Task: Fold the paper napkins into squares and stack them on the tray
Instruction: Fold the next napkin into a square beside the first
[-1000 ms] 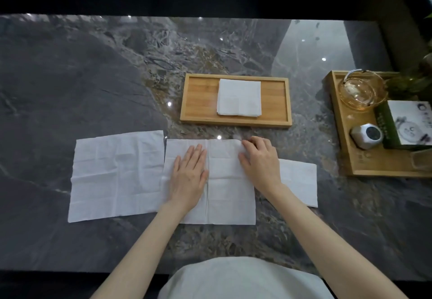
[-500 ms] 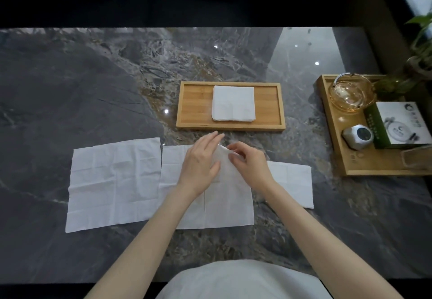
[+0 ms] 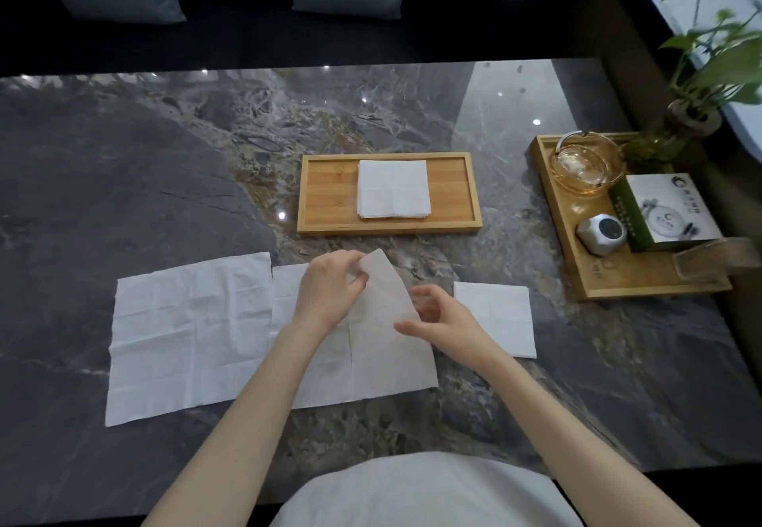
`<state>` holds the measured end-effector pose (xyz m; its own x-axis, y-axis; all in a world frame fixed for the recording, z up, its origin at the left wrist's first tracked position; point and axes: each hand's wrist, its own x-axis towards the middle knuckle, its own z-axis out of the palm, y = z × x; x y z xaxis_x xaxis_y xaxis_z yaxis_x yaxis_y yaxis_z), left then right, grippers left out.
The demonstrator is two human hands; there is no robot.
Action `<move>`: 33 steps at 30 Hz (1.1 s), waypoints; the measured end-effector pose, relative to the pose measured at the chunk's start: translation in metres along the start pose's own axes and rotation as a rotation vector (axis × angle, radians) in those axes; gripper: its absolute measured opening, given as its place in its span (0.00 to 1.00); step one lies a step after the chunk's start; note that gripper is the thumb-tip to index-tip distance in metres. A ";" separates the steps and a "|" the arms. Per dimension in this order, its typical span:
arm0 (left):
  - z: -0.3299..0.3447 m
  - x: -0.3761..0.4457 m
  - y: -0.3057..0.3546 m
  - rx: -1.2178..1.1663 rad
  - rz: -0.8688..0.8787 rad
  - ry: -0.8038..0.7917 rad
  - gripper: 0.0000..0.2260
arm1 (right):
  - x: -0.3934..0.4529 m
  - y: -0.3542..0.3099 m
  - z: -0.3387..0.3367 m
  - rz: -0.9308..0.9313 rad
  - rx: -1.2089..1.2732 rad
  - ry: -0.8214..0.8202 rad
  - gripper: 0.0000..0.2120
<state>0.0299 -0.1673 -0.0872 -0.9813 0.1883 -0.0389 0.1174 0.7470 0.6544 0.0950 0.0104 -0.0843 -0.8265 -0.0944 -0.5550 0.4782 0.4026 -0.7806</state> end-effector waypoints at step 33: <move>-0.106 -0.071 0.030 -0.615 -0.086 -0.016 0.06 | -0.057 -0.063 -0.058 -0.511 0.139 0.300 0.05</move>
<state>0.0871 -0.2263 0.0153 -0.9805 0.1570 -0.1186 -0.0755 0.2561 0.9637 0.0945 0.0433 0.0133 -0.9996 0.0248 -0.0105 0.0164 0.2495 -0.9682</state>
